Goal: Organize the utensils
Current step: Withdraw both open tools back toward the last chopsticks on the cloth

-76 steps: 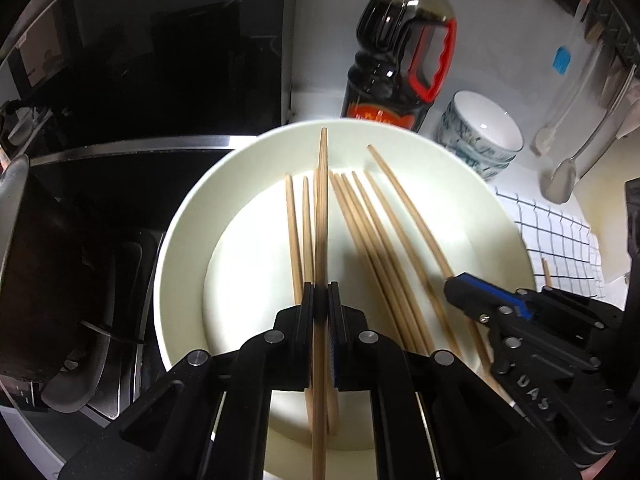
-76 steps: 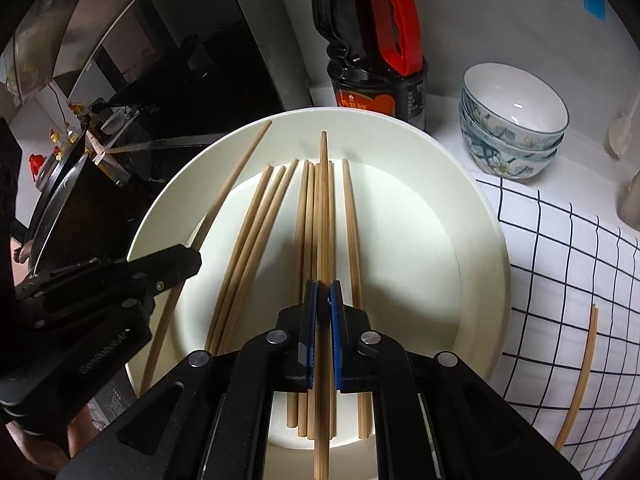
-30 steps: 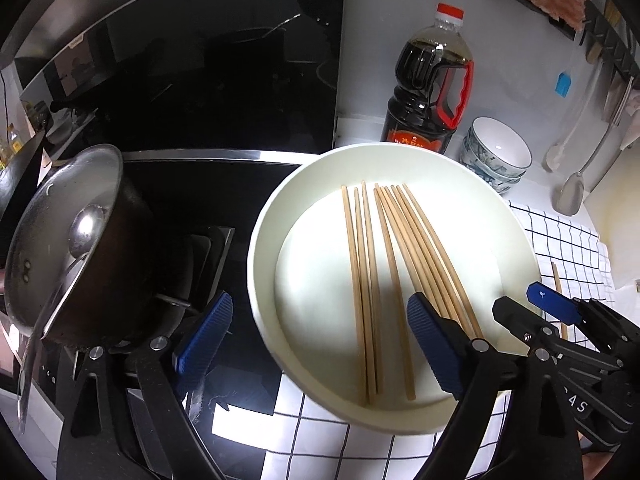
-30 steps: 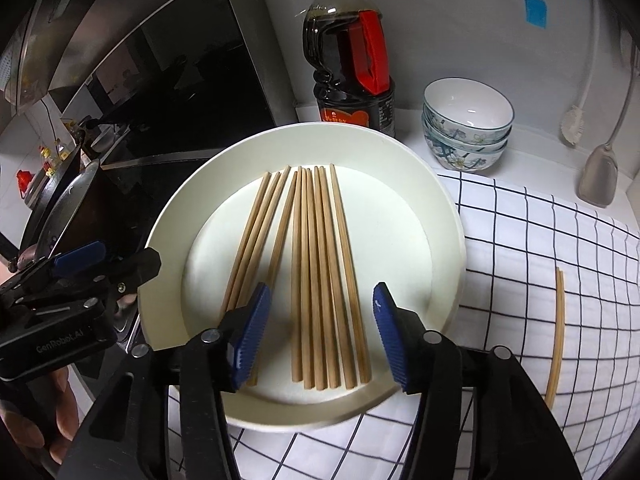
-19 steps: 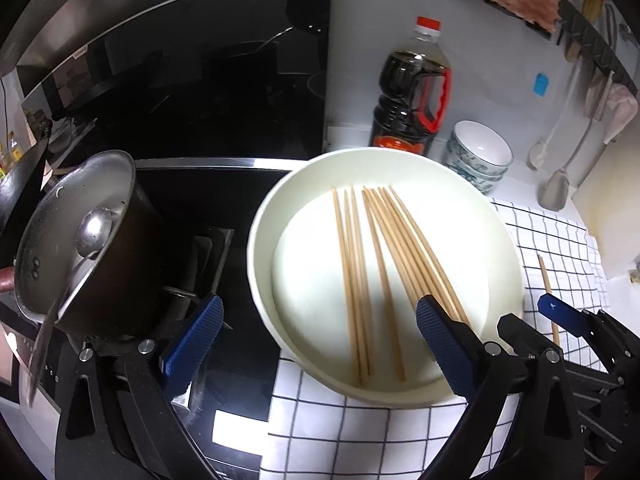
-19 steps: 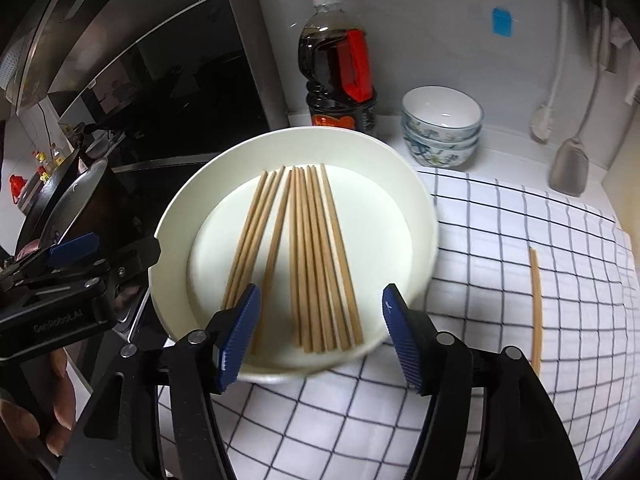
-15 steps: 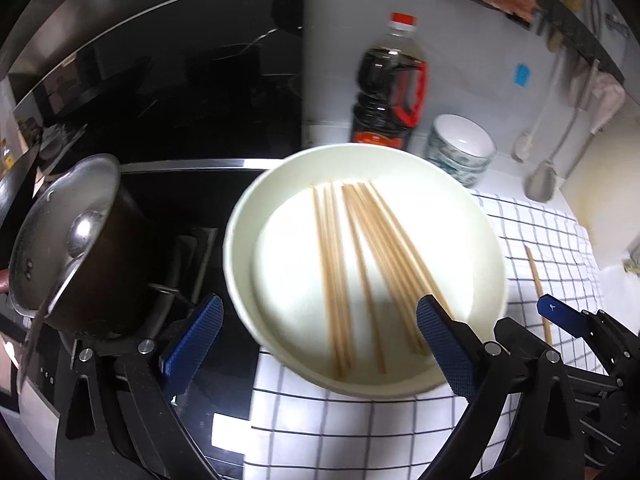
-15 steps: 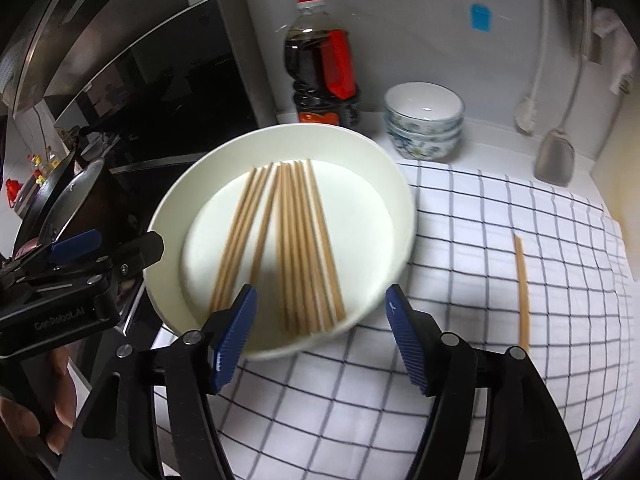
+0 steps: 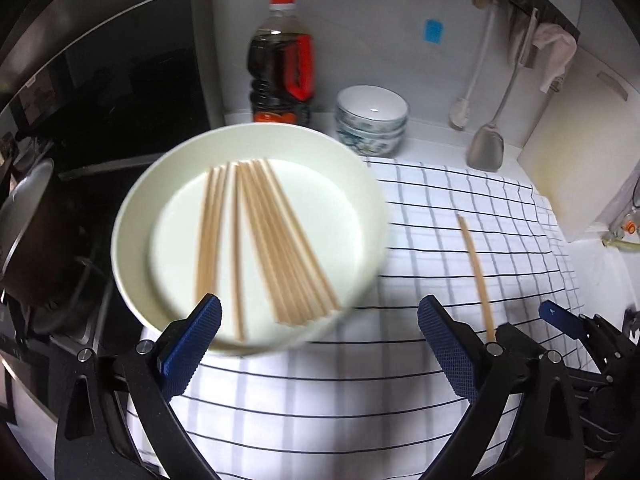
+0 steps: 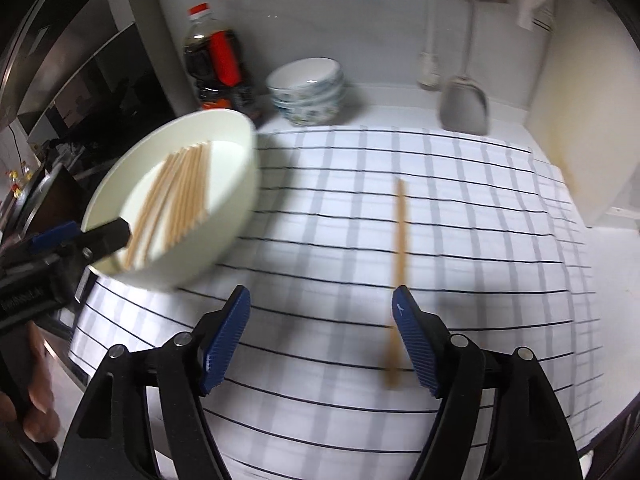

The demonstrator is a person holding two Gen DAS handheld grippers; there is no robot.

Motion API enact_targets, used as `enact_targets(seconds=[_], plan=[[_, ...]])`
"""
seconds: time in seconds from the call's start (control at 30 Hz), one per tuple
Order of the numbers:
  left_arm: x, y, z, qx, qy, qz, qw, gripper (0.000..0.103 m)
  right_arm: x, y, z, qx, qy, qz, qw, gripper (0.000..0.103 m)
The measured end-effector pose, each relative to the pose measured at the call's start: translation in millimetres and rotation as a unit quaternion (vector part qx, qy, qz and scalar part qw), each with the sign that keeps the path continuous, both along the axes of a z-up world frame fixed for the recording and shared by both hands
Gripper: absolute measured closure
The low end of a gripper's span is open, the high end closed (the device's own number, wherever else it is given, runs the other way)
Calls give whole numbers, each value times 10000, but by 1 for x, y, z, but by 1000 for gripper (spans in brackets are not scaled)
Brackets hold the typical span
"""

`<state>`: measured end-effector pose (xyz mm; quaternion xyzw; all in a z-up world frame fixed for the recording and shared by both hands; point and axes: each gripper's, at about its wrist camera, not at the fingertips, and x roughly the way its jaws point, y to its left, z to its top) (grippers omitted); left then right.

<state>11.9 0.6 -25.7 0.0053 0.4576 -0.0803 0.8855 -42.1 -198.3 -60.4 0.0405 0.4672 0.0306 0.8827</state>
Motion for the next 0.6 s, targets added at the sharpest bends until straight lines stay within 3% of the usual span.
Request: enact_targets(seconds=[0.17, 0.33, 0.6], plan=[[-23, -48, -10, 111, 61, 121, 9998, 6, -14, -52, -19, -140, 30, 104, 9998, 32], [-36, -74, -20, 285, 138, 113, 9994, 6, -14, -85, -40, 49, 81, 62, 9999, 32], [-34, -86, -41, 261, 28, -81, 9996, 6, -4, -80, -72, 119, 162, -64, 9998, 32]])
